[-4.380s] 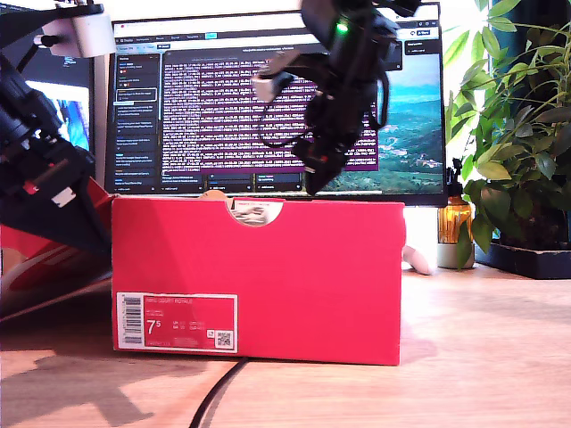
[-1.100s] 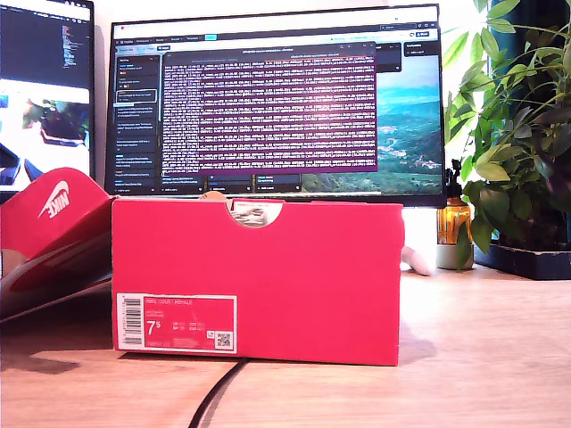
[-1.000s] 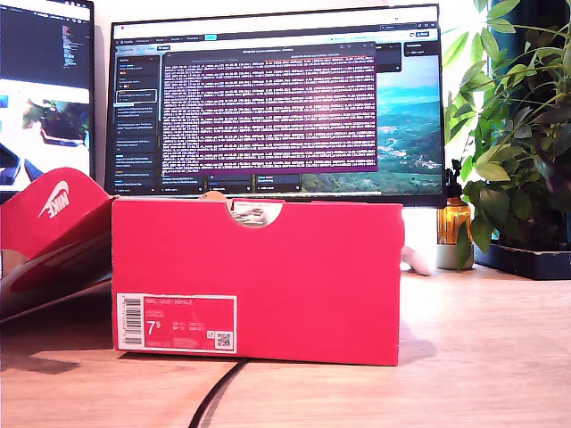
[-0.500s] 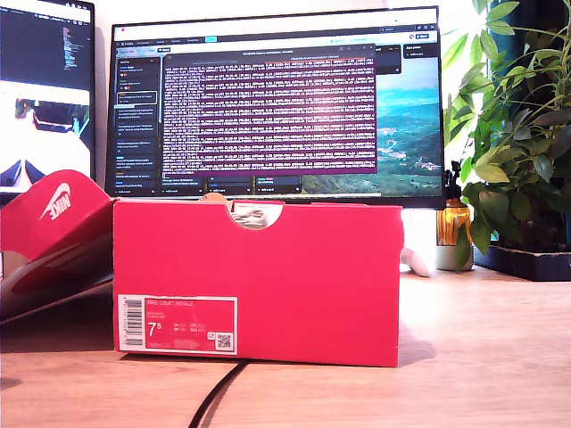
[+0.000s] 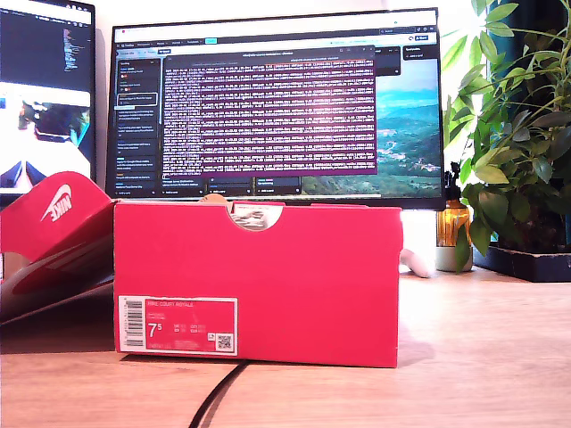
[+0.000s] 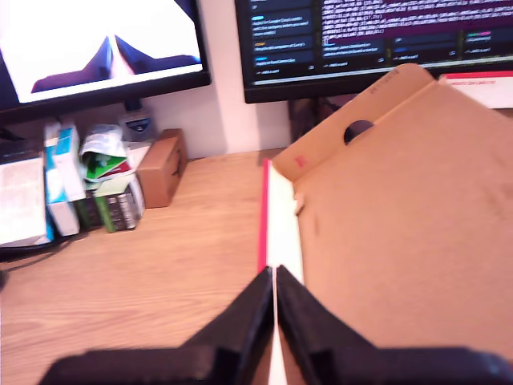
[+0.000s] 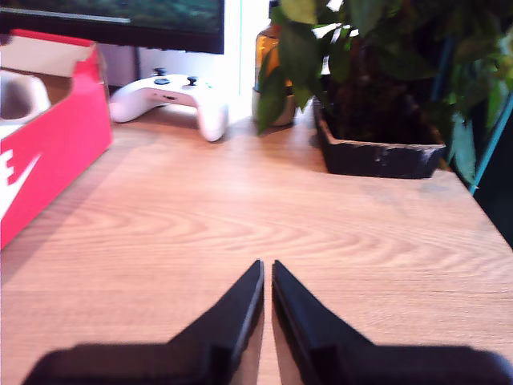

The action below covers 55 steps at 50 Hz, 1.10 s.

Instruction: Pack the white shoes by picking the first shoe and placing it inside the red shoebox, left side, then picking and rotating the second shoe and placing it in the shoebox

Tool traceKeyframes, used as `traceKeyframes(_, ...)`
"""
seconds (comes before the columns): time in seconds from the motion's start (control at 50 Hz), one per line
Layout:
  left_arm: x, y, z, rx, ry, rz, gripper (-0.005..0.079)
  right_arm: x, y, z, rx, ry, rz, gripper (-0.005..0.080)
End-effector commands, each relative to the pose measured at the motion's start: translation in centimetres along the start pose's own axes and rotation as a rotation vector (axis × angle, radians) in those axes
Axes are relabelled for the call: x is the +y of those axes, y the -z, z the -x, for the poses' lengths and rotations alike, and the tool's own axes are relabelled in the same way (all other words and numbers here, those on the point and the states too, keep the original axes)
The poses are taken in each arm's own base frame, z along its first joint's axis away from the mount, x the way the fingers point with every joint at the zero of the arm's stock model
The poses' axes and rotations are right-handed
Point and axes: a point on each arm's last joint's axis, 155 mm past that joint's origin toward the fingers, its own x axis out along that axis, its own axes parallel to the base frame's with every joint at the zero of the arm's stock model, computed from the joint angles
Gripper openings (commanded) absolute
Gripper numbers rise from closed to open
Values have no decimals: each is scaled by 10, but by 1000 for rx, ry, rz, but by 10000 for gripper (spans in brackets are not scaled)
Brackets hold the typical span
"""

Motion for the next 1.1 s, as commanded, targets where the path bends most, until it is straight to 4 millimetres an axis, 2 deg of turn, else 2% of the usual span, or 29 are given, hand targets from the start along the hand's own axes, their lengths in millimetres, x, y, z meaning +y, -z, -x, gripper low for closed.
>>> traceKeyframes(0.0, -1, 10, 3, 9, 6, 7, -19, 1, 5, 4, 1, -4, -9, -13)
traceKeyframes(0.36, -2, 7, 11, 1, 8, 32, -19, 1, -1, 18, -17, -1, -9, -13)
traceKeyframes(0.6, -3, 20, 18, 51, 8, 80, -19, 2, 12, 28, 31, -6, -27, -13)
traceKeyframes(0.96, -11, 39, 32, 119, 38, 113, -19, 3, 19, 43, 40, -6, -81, -13)
traceKeyframes(1.08, -11, 43, 37, 126, 36, 124, -19, 3, 11, 46, 7, -4, -107, -13)
